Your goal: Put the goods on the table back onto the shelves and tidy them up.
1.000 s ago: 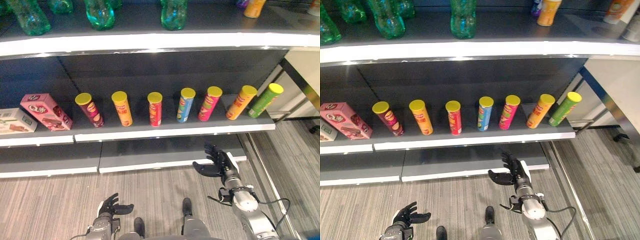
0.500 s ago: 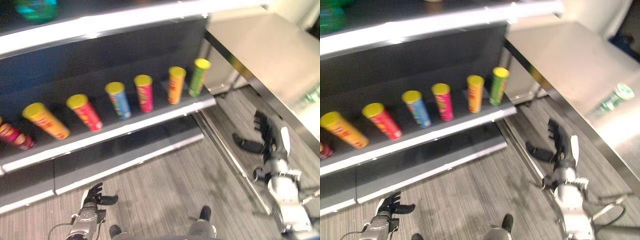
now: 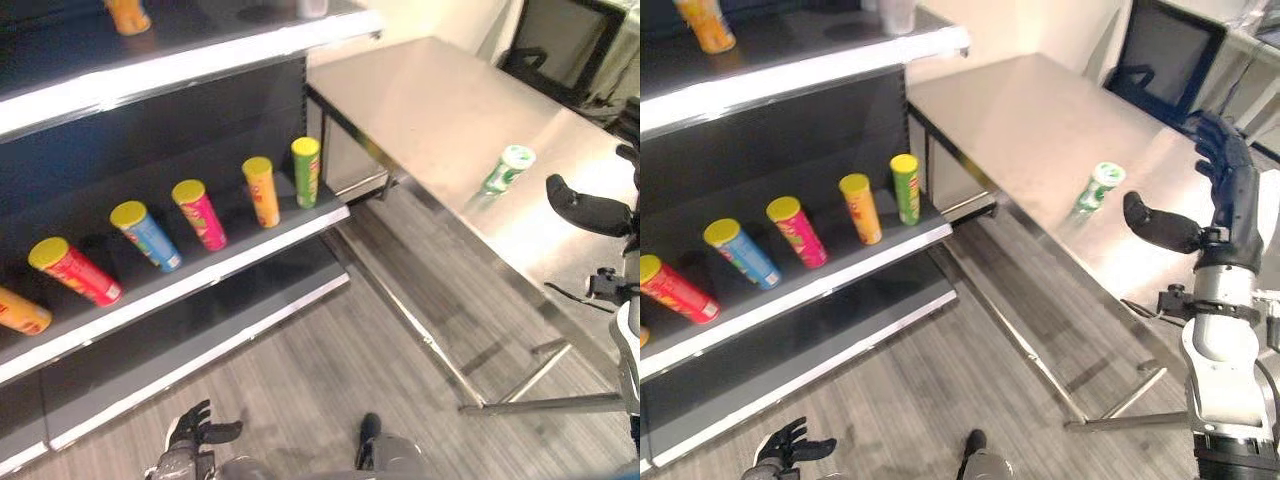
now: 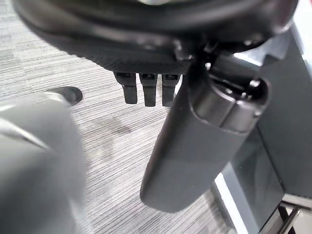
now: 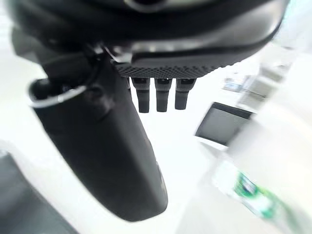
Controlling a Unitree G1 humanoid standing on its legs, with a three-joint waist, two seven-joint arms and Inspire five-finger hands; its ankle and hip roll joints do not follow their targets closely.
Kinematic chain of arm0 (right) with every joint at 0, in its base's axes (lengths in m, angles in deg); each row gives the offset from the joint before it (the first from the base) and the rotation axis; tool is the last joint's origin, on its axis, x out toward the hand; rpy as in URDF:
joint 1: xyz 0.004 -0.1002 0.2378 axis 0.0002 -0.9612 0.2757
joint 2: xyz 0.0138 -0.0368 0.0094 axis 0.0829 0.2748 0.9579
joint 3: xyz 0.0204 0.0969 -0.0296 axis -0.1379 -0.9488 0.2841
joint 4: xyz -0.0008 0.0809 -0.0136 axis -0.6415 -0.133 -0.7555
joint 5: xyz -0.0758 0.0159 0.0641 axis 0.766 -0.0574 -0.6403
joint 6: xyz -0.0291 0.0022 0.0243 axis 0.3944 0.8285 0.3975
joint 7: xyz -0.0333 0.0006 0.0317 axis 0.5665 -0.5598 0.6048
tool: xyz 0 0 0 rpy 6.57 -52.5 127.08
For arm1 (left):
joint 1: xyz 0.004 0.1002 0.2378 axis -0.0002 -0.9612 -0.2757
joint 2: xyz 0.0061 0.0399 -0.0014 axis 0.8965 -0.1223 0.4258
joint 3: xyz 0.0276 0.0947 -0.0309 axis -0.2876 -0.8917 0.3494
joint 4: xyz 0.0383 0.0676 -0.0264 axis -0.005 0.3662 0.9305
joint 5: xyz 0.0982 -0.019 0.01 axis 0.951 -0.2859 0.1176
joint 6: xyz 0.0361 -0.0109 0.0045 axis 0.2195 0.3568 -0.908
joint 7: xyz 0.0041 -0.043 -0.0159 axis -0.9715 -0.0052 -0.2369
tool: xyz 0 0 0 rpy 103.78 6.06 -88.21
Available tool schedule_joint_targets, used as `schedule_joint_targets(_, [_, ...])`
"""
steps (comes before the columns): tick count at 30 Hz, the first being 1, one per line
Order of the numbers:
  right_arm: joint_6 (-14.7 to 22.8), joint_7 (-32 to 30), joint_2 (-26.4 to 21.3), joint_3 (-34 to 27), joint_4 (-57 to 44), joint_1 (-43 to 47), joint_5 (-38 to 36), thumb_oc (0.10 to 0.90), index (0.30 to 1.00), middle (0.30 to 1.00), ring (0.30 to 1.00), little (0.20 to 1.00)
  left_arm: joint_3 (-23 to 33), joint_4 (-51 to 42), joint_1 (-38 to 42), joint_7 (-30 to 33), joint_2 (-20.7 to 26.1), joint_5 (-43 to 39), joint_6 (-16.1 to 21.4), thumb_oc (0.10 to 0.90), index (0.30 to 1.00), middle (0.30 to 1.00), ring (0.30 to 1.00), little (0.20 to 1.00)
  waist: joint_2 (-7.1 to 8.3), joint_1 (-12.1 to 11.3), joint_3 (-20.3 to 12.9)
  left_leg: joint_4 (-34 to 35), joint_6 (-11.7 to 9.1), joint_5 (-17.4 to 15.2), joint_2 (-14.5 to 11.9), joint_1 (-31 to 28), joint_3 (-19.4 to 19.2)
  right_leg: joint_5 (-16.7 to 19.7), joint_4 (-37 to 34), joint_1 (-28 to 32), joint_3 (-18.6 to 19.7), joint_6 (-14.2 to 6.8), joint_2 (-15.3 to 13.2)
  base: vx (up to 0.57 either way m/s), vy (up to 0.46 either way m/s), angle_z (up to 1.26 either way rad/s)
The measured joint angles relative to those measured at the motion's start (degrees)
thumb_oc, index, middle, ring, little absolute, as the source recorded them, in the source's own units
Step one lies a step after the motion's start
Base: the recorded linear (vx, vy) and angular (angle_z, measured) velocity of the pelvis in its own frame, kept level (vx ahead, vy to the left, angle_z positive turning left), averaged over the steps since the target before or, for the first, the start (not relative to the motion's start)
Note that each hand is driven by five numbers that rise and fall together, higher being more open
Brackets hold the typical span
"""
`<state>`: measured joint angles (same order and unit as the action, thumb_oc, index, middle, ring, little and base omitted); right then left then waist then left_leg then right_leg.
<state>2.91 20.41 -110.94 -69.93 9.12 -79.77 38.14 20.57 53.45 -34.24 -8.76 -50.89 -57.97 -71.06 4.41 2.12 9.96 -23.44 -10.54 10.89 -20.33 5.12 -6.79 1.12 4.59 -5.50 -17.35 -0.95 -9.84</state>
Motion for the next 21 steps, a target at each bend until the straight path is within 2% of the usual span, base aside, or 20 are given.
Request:
schedule_joint_targets(1, [0.0,0.2,-2.0,0.9,0.0,1.3,-0.2,0.800,0.900,0.900,0.900,0.900,-0.5,-0.7,-0.2,-0.4,-0.5,-0.1,0.4,0.800,0.900,0.900,0.900,0.900,1.82,-0.6,0.7,0.3,1.9,-9.6,9.0,2.5,2.2,1.3,-3.9,0.6,3.2,0.7,-1.4,0.22,-0.048,-0.59])
schedule_joint_targets(2, [0.0,0.4,-2.9,0.9,0.7,1.5,-0.2,0.800,0.900,0.900,0.900,0.900,-0.5,-0.9,-0.4,-0.8,-1.0,-0.6,0.4,0.800,0.900,0.900,0.900,0.900,1.75,-2.2,0.8,5.3,4.5,-12.4,12.9,3.9,-3.2,2.3,-7.6,2.2,3.8,1.0,-1.0,0.20,0.008,-0.57])
schedule_joint_targets(3, [0.0,0.4,-2.4,0.9,1.5,1.4,-0.2,0.800,0.900,0.900,0.900,0.900,-0.3,-1.1,-0.3,-0.8,-1.0,-1.7,0.5,0.800,0.900,0.900,0.900,0.900,1.71,-2.5,0.9,7.2,5.9,-12.4,13.7,5.0,-5.0,3.4,-8.7,3.5,2.8,0.9,-0.7,0.28,-0.009,-0.25])
schedule_joint_targets(5, [0.0,0.4,-1.9,1.1,2.9,1.2,-0.3,0.800,0.900,0.900,0.900,0.900,-1.4,-1.1,0.8,-0.9,-0.9,-1.6,0.4,0.800,0.900,0.900,0.900,0.900,1.60,-2.6,0.9,13.9,5.3,-12.3,16.5,6.7,-5.3,2.8,-8.6,3.6,2.4,0.9,-0.7,0.15,-0.015,-0.12])
schedule_joint_targets(6, [0.1,0.3,-2.1,1.7,3.4,1.7,-0.3,0.800,0.900,0.900,0.900,0.900,-2.1,-0.9,1.3,-1.2,-1.1,-1.6,0.5,0.800,0.900,0.900,0.900,0.900,0.64,-3.0,0.6,17.8,4.6,-12.0,17.8,7.3,-5.3,2.8,-9.9,3.8,3.1,0.7,-0.3,0.24,0.007,-0.74])
schedule_joint_targets(7, [0.0,0.4,-4.5,2.5,3.4,2.0,-0.3,0.800,0.900,0.900,0.900,0.900,-2.2,-0.9,1.0,-1.2,-3.0,-1.4,0.4,0.800,0.900,0.900,0.900,0.900,-5.06,-4.4,0.3,21.7,4.6,-17.7,14.8,7.6,-4.0,2.5,-7.3,3.6,3.4,-0.2,4.5,0.34,0.034,-0.87])
schedule_joint_targets(8, [0.2,0.3,-4.6,2.5,3.7,2.5,-0.2,0.800,0.900,0.900,0.900,0.900,-2.2,-1.1,0.8,-1.2,-3.4,-1.4,0.4,0.800,0.900,0.900,0.900,0.900,-7.70,-5.2,0.2,23.1,3.7,-13.3,12.5,7.2,-2.8,-0.1,-0.4,2.0,2.0,0.2,6.6,0.26,0.046,-1.05])
schedule_joint_targets(9, [0.0,-0.1,-1.8,3.6,4.2,3.5,-1.0,0.800,0.900,0.900,0.900,0.900,-1.7,-1.3,0.6,-1.2,-2.0,-1.5,0.6,0.800,0.900,0.900,0.900,0.900,-5.85,-5.9,0.8,23.2,2.5,-10.9,12.7,6.0,-2.9,-5.9,7.0,-1.2,2.8,-0.3,5.7,0.15,0.047,-0.60])
schedule_joint_targets(10, [-0.1,0.1,-0.8,4.7,4.4,3.6,-1.8,0.800,0.900,0.900,0.900,0.900,-1.4,-0.7,0.6,-1.2,-1.3,-1.5,0.8,0.800,0.900,0.900,0.900,0.900,-4.91,-5.6,1.1,23.7,2.4,-10.8,13.7,4.8,-2.7,-7.2,7.5,-0.7,3.4,-0.5,4.9,0.14,0.044,-0.34])
schedule_joint_targets(11, [-0.1,0.6,-0.8,5.4,4.5,3.6,-1.9,0.800,0.900,0.900,0.900,0.900,-1.4,-0.1,0.6,-1.2,-1.1,-1.5,0.1,0.800,0.900,0.900,0.900,0.900,-4.71,-4.5,1.0,24.1,2.3,-10.8,13.7,3.7,-2.7,-7.2,4.6,1.4,3.2,-0.5,5.0,0.21,0.066,0.05])
schedule_joint_targets(13, [-0.1,0.6,-1.3,5.1,4.6,3.7,-2.0,0.800,0.900,0.900,0.900,0.900,-1.7,0.0,-0.5,-1.3,-1.4,-1.4,0.1,0.800,0.900,0.900,0.900,0.900,-5.38,-4.1,0.6,24.1,3.2,-10.5,14.2,3.2,-2.2,-6.4,1.3,3.7,3.2,-1.6,5.4,0.21,0.079,0.02])
schedule_joint_targets(14, [-0.2,0.6,-1.5,5.1,4.6,3.7,-2.0,0.800,0.900,0.900,0.900,0.900,-1.6,0.1,-1.1,-1.2,-1.5,-1.5,0.1,0.800,0.900,0.900,0.900,0.900,-5.34,-3.9,0.6,24.4,4.4,-9.3,14.2,2.4,-2.2,-6.3,0.5,4.7,3.3,-1.8,5.5,0.24,0.131,-0.21])
schedule_joint_targets(15, [-0.2,0.9,-1.5,5.3,4.6,3.8,-2.9,0.800,0.900,0.900,0.900,0.900,-1.7,0.2,-2.2,-1.3,-1.5,-1.5,0.1,0.800,0.900,0.900,0.900,0.900,-5.59,-3.9,0.3,25.5,6.6,-6.8,14.4,-0.1,-2.9,-6.0,-1.6,7.2,4.2,-2.5,5.7,0.16,0.106,-0.32])
schedule_joint_targets(16, [-0.2,1.1,-1.5,5.3,4.6,4.0,-3.8,0.800,0.900,0.900,0.900,0.900,-1.7,0.2,-3.0,-1.3,-1.6,-1.5,0.1,0.800,0.900,0.900,0.900,0.900,-5.62,-3.9,0.0,25.9,7.6,-4.9,14.4,-0.9,-3.2,-6.0,-2.6,7.9,4.4,-2.6,5.7,0.15,0.099,-0.45])
schedule_joint_targets(18, [-0.2,1.5,-1.7,5.5,4.6,4.1,-4.2,0.800,0.900,0.900,0.900,0.900,-1.6,0.1,-4.0,-1.3,-1.4,-1.4,0.0,0.800,0.900,0.900,0.900,0.900,-4.40,-4.3,-0.7,26.8,8.3,-4.4,15.1,-2.4,-4.5,-6.1,-2.7,8.5,5.2,-3.2,4.8,0.10,0.094,-0.32])
schedule_joint_targets(19, [-0.2,1.6,-1.8,5.5,4.7,4.2,-4.1,0.800,0.900,0.900,0.900,0.900,-1.5,0.2,-4.0,-1.3,-1.1,-1.4,-0.1,0.800,0.900,0.900,0.900,0.900,-3.90,-4.2,-0.9,27.4,8.5,-4.7,16.1,-2.8,-5.1,-6.1,-2.4,8.6,5.4,-3.7,4.4,0.08,0.116,-0.19])
schedule_joint_targets(20, [-0.3,1.9,-1.8,5.7,5.1,4.4,-4.1,0.800,0.900,0.900,0.900,0.900,-1.3,0.3,-3.1,-1.4,-1.1,-1.4,-0.2,0.800,0.900,0.900,0.900,0.900,-3.66,-4.4,-0.8,27.8,8.8,-4.7,16.4,-3.4,-5.6,-6.5,0.7,7.3,5.1,-4.4,3.7,0.04,0.104,-0.21])
schedule_joint_targets(21, [-0.6,2.4,-1.8,6.5,6.0,4.5,-4.0,0.800,0.900,0.900,0.900,0.900,-1.4,0.2,-2.0,-1.6,-1.1,-1.4,-0.1,0.800,0.900,0.900,0.900,0.900,-3.75,-4.8,-0.8,27.9,9.0,-4.5,16.4,-4.4,-6.2,-7.3,8.3,4.2,4.5,-5.6,2.8,0.02,0.076,-0.18])
